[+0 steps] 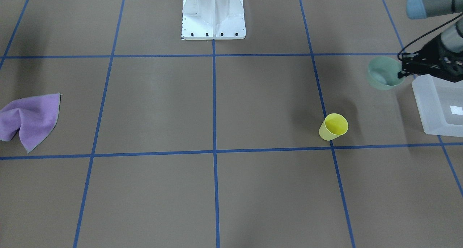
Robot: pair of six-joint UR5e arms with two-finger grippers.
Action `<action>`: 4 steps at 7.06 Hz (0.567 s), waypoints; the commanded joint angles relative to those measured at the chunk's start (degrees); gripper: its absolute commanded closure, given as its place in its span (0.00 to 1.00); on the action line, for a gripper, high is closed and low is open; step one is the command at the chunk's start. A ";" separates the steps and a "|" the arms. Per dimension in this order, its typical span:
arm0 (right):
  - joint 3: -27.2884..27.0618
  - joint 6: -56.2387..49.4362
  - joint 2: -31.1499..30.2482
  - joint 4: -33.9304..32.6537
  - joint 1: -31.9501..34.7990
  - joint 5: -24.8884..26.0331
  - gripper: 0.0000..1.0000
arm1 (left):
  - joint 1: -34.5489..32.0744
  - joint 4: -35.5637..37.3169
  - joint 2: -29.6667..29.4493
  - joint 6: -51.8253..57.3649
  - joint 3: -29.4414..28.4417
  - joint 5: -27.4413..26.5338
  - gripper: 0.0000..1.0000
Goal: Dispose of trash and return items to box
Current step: 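Lift the green bowl with the left gripper and drop it into the clear box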
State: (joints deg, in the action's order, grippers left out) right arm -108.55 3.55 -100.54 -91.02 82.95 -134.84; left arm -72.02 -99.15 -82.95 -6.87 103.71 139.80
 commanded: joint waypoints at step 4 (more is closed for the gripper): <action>0.27 4.60 1.13 0.32 -5.14 0.46 0.00 | -18.33 10.03 -18.12 35.25 -31.53 -1.46 1.00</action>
State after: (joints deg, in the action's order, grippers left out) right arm -108.41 5.85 -100.19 -90.80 80.01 -134.66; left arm -89.21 -88.91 -98.79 25.17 77.78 138.52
